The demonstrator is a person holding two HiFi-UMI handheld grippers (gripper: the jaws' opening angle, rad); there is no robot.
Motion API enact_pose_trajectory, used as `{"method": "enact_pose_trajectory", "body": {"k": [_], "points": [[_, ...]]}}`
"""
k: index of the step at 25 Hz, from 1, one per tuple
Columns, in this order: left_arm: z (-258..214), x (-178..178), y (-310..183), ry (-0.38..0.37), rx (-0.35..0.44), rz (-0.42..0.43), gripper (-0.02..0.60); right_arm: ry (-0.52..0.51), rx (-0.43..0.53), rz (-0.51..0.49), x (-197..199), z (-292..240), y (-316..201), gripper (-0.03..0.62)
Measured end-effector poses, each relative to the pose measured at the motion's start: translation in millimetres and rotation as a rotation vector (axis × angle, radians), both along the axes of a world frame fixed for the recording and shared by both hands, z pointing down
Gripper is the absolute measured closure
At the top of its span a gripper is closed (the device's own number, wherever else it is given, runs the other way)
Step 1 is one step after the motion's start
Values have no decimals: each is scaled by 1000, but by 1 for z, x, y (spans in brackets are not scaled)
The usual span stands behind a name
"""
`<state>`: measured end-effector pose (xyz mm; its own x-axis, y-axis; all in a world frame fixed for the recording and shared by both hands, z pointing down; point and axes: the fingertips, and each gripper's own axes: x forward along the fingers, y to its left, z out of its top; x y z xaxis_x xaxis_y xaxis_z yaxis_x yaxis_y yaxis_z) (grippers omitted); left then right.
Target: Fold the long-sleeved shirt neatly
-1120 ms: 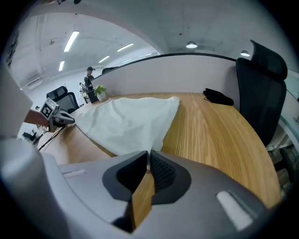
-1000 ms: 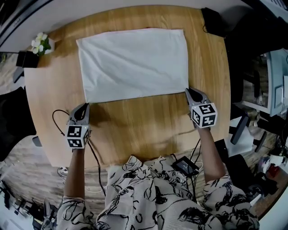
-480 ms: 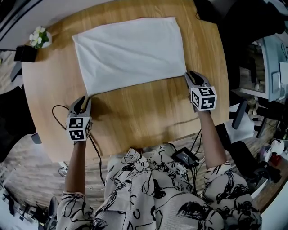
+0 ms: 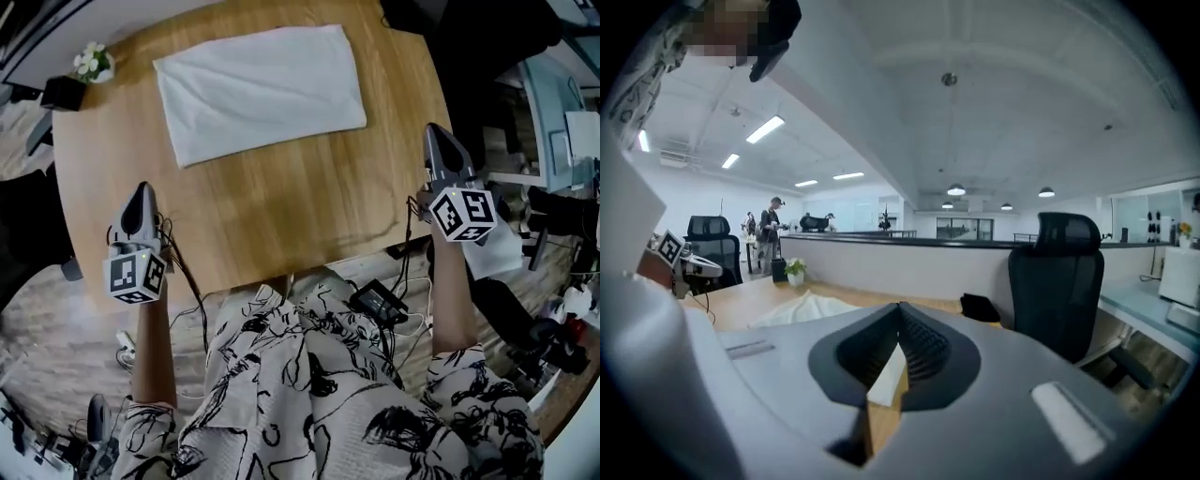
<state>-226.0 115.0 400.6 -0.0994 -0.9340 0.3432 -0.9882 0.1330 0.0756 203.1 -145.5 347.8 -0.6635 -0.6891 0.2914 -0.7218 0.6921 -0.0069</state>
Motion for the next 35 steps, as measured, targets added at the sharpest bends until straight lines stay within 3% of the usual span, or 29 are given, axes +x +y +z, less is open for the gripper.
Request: {"method": "enact_pose_trajectory", "body": {"k": [2, 4, 12, 20, 25, 30, 35], "points": [[-23, 5, 10, 8, 52, -70, 575, -44, 58, -13, 10, -33, 8, 586], [-50, 15, 22, -48, 93, -102, 575, -91, 100, -32, 20, -61, 19, 586], [-149, 74, 77, -228, 241, -121, 575, -256, 263, -121, 61, -156, 62, 586], [-211, 121, 127, -319, 357, -193, 575, -291, 350, -172, 107, -221, 94, 586], [-228, 150, 164, -351, 353, -280, 575, -282, 389, -166, 129, -229, 119, 586], [-240, 171, 199, -317, 365, -336, 575, -290, 359, -176, 138, -220, 133, 586], [-242, 177, 223, -328, 354, -348, 575, -284, 331, -191, 137, -209, 149, 586]]}}
